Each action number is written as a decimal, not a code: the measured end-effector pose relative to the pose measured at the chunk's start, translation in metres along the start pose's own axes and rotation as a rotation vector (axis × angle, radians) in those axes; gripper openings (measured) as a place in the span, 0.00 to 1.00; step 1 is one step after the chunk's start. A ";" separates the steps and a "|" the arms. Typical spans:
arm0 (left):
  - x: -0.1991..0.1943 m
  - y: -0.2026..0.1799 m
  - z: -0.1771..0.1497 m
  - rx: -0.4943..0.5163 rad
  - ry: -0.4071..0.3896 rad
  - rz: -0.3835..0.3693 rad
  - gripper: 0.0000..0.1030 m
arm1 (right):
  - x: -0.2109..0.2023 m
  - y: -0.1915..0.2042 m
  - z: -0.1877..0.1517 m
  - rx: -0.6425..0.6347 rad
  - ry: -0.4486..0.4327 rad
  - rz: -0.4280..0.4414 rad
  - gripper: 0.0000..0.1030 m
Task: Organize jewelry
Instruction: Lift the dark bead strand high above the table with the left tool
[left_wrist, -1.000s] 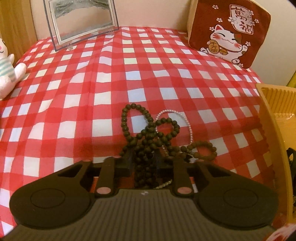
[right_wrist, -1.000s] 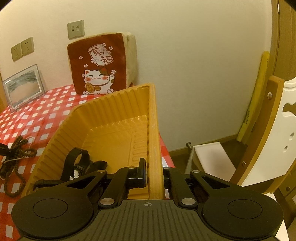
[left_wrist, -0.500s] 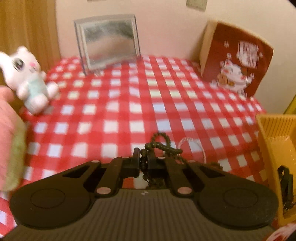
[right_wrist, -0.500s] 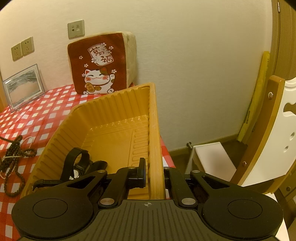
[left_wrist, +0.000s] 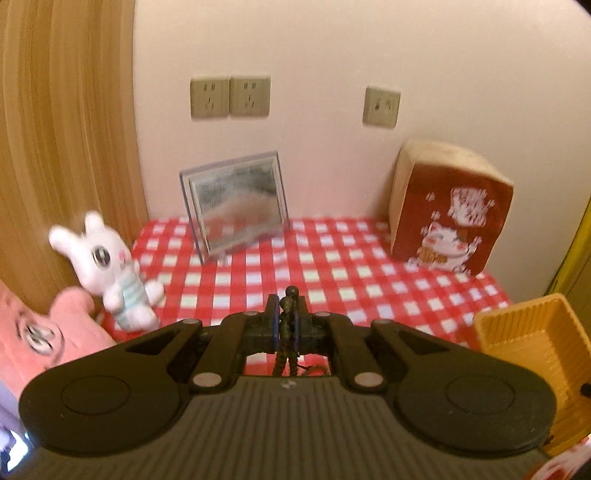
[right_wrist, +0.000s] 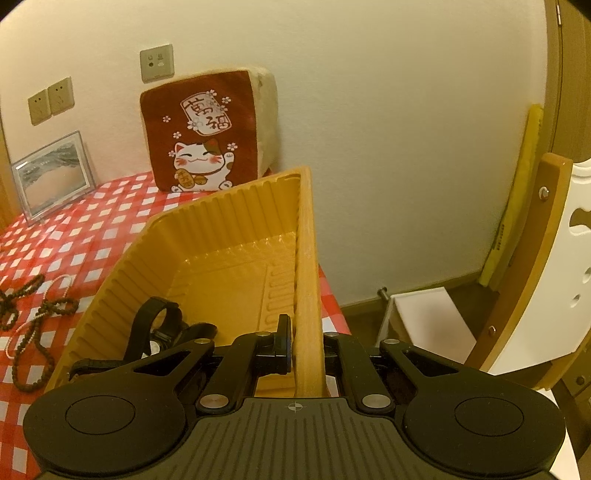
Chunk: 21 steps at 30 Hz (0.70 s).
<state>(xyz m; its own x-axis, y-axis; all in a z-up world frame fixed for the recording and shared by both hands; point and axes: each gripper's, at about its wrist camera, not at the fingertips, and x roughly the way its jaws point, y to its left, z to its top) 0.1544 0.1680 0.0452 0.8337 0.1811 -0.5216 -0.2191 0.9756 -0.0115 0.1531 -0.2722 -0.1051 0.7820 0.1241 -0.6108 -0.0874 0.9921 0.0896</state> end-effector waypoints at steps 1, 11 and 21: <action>-0.006 0.000 0.004 0.005 -0.010 -0.001 0.06 | 0.000 0.000 0.000 -0.001 -0.001 0.002 0.05; -0.064 -0.005 0.063 0.032 -0.139 -0.019 0.06 | -0.002 -0.001 0.000 -0.005 -0.005 0.011 0.06; -0.105 -0.016 0.114 0.058 -0.259 -0.045 0.06 | -0.001 0.000 0.001 -0.009 -0.008 0.015 0.06</action>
<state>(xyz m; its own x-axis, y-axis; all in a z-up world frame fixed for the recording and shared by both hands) 0.1282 0.1477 0.1978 0.9456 0.1558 -0.2855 -0.1557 0.9875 0.0234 0.1526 -0.2726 -0.1037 0.7856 0.1388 -0.6030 -0.1044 0.9903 0.0919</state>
